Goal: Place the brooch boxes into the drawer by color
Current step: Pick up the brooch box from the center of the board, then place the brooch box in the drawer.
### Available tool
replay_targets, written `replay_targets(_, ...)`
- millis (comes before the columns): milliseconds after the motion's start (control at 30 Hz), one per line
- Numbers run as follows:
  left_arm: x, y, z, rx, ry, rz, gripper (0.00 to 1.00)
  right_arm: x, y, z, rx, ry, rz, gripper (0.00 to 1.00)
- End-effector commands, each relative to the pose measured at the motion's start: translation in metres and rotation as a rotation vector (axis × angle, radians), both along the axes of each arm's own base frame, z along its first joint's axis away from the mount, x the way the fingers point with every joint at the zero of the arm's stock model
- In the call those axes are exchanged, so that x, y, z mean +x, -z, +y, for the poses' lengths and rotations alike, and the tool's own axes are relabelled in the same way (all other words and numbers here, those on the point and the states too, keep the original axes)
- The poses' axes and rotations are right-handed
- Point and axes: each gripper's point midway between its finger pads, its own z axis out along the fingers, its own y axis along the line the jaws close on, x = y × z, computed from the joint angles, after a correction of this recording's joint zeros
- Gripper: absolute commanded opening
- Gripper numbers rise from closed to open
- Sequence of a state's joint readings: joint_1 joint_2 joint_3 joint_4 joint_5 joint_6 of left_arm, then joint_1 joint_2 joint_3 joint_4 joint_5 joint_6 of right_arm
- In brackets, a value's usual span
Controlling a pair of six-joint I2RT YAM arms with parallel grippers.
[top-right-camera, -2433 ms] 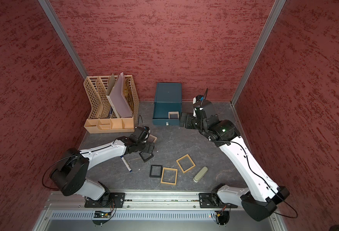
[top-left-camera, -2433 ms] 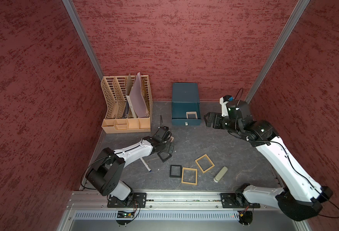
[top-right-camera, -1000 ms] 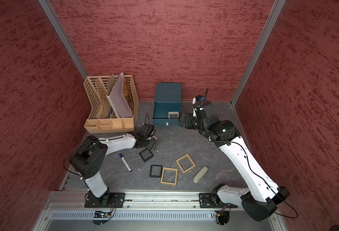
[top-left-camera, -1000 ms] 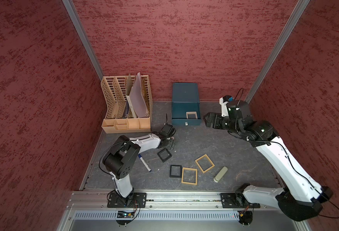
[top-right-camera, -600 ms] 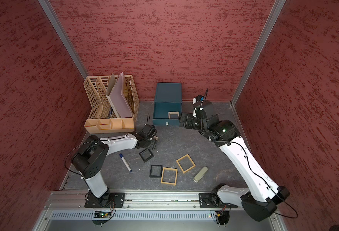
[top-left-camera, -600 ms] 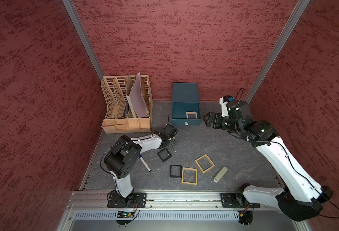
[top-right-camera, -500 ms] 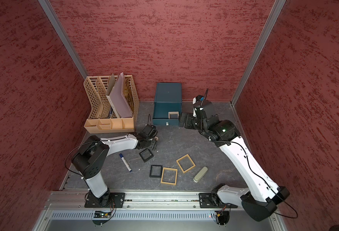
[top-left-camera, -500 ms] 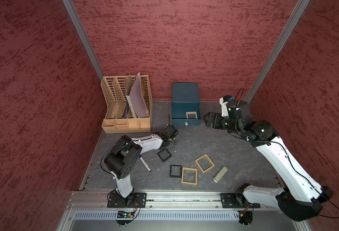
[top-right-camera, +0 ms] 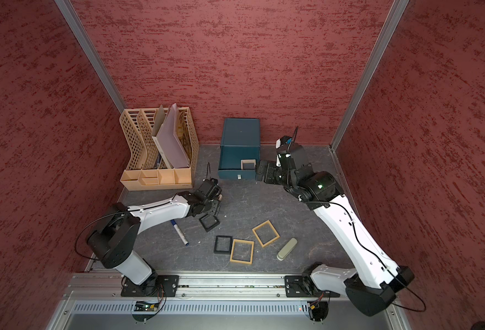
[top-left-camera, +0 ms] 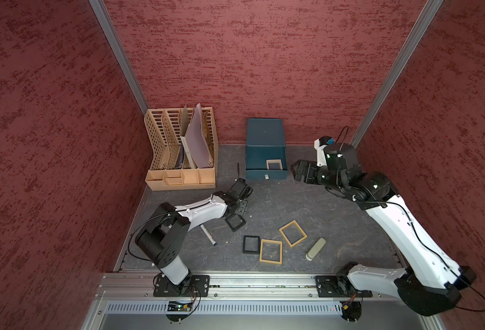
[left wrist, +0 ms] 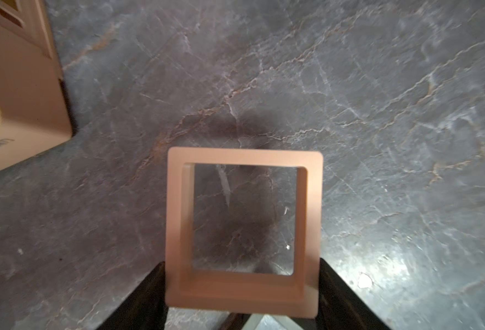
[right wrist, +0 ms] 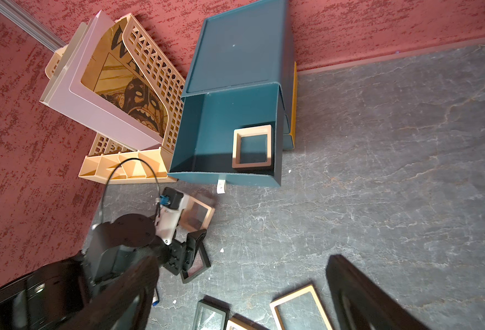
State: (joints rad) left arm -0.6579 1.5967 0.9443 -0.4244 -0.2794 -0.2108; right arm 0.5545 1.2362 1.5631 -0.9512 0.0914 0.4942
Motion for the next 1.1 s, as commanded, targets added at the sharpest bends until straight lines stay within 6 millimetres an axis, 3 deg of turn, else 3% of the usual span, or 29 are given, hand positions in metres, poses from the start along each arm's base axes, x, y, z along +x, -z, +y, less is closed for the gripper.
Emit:
replay_targets(0,-0.007,-0.024,0.012,-0.018,-0.055,-0.040,0.57,0.003,-0.001,0.000,0.013,0.020,-0.009,0.97)
replay_targets(333,-0.021,-0.100,0.045,-0.088,-0.145,-0.128,0.56,0.010,-0.002,0.003,0.018,0.030,-0.005,0.97)
replay_targets(500,-0.018,-0.145,0.045,-0.162,-0.156,-0.120,0.55,0.011,0.002,0.001,0.009,0.044,0.005,0.97)
replay_targets(667,-0.009,-0.192,0.030,-0.230,-0.148,-0.117,0.55,0.014,0.010,0.000,0.003,0.063,0.025,0.97)
replay_targets(833,0.006,-0.228,-0.002,-0.312,-0.109,-0.093,0.55,0.019,0.020,-0.001,-0.017,0.082,0.042,0.97)
replay_targets(1067,0.030,-0.246,-0.048,-0.347,-0.070,-0.059,0.55,0.020,0.026,-0.006,-0.030,0.111,0.047,0.97)
